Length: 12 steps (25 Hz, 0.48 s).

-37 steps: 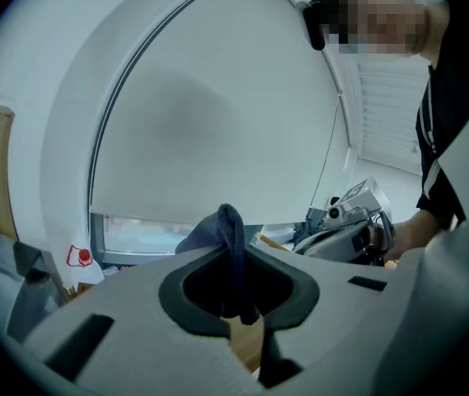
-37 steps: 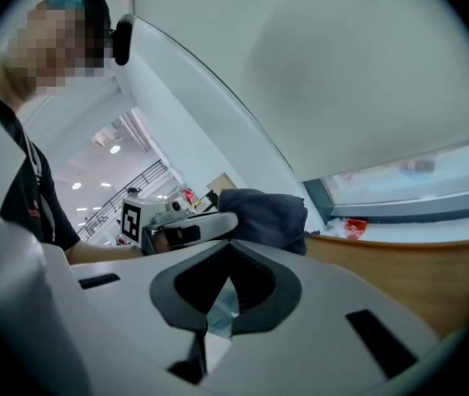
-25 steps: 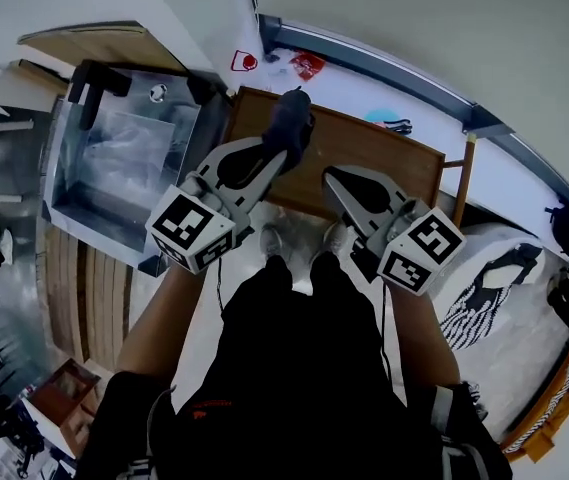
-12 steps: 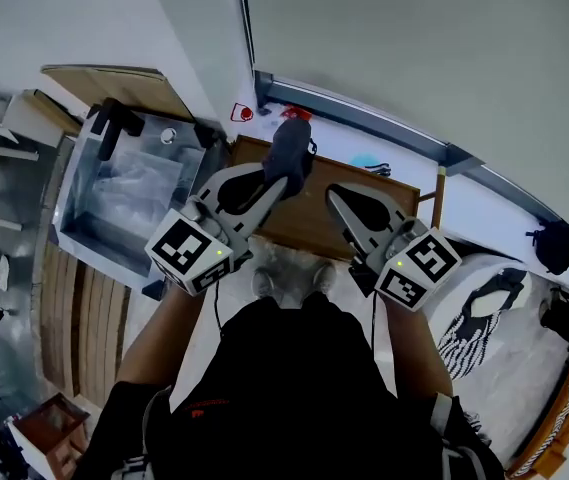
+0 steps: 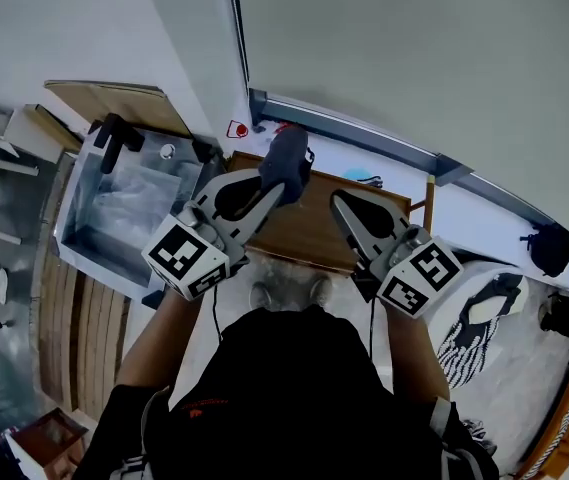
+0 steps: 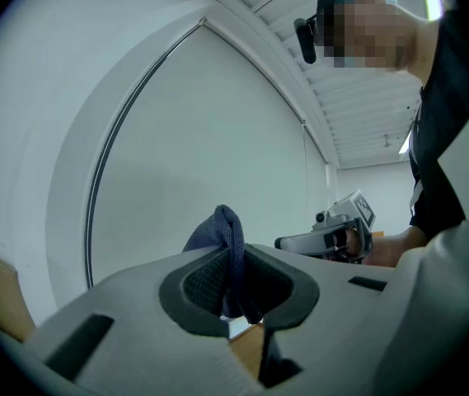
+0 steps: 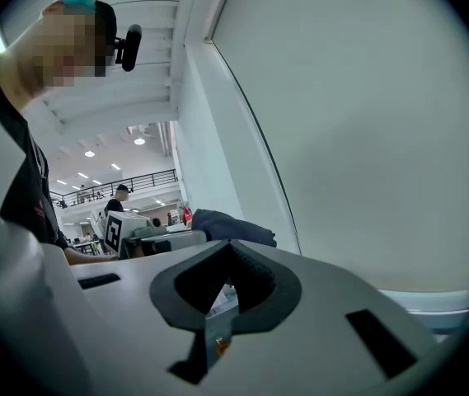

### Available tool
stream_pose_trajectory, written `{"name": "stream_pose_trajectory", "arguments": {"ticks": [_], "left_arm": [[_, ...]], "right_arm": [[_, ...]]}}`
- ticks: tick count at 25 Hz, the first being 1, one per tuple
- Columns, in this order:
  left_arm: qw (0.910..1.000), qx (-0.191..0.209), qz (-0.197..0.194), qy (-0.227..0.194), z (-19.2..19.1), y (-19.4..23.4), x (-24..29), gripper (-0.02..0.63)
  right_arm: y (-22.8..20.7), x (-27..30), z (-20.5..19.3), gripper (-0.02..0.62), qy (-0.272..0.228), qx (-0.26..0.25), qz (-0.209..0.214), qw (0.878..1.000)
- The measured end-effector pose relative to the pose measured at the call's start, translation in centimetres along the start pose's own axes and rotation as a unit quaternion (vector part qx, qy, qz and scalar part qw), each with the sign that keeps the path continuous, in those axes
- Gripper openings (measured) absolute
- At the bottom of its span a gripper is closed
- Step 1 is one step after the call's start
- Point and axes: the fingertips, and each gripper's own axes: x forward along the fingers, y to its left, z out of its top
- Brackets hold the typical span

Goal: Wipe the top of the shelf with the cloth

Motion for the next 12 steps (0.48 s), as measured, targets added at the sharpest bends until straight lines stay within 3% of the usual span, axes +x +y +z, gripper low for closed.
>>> {"name": "stream_pose_trajectory", "arguments": {"ticks": [12], "left_arm": [[1.0000, -0.001, -0.009, -0.001, 0.32, -0.60, 0.49, 0.051]], "right_arm": [[0.08, -0.20, 0.34, 0.003, 0.004, -0.014, -0.010, 1.000]]}}
